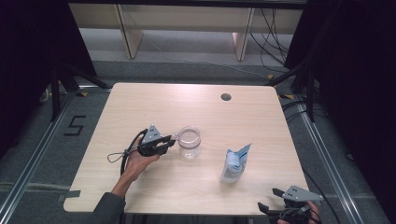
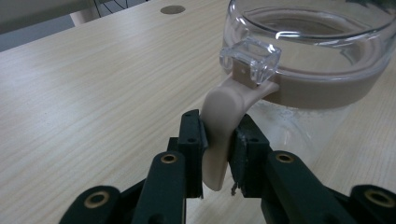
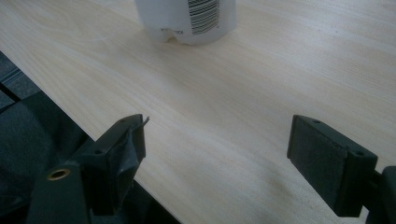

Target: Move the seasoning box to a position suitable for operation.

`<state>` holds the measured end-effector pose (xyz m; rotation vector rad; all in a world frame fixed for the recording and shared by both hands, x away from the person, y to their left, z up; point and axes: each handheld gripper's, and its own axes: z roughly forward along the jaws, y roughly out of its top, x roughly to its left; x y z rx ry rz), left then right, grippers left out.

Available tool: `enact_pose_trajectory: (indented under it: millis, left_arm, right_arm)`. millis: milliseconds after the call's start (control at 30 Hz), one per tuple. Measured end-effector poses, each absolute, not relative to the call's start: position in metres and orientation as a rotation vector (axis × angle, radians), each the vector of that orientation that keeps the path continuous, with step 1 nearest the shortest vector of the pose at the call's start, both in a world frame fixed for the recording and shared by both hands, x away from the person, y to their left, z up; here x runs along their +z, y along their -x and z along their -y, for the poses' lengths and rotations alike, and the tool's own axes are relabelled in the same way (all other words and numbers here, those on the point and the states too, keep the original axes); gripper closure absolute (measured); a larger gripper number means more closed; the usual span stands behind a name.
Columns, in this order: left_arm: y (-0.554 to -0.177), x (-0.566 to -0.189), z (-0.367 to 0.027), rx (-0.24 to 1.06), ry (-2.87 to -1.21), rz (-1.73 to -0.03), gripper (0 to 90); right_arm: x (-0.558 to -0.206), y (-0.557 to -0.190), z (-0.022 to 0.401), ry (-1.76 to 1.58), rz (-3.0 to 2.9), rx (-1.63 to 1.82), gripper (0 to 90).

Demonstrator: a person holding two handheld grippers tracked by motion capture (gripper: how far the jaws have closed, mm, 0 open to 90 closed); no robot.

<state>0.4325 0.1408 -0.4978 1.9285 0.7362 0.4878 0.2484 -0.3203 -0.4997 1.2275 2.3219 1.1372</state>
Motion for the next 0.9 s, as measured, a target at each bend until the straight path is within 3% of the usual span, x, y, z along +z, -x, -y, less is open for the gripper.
enact_pose_trajectory:
  millis: [900]
  left_arm:
    - [-0.382, -0.494, -0.127, 0.512, -1.935, -0.777, 76.6]
  right_arm:
    - [-0.500, -0.248, 0.320, -1.232, -2.321, 1.141, 20.3]
